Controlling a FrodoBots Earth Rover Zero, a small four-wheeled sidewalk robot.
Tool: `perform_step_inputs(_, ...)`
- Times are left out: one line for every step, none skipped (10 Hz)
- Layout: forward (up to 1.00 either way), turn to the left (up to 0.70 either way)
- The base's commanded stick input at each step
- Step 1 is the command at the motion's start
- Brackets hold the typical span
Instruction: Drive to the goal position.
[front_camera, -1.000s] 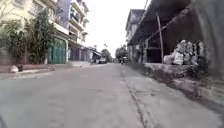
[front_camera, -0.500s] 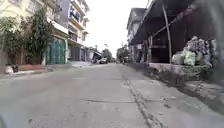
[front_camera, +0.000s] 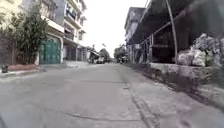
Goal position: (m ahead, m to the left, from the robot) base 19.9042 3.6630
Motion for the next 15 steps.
perform_step_inputs(1.00,0.00)
perform_step_inputs(1.00,0.00)
perform_step_inputs(1.00,0.00)
perform_step_inputs(1.00,0.00)
perform_step_inputs(1.00,0.00)
perform_step_inputs(1.00,0.00)
perform_step_inputs(1.00,0.00)
perform_step_inputs(1.00,0.00)
perform_step_inputs(1.00,0.00)
perform_step_inputs(1.00,0.00)
perform_step_inputs(1.00,0.00)
perform_step_inputs(1.00,0.00)
perform_step_inputs(1.00,0.00)
perform_step_inputs(1.00,0.00)
perform_step_inputs(1.00,0.00)
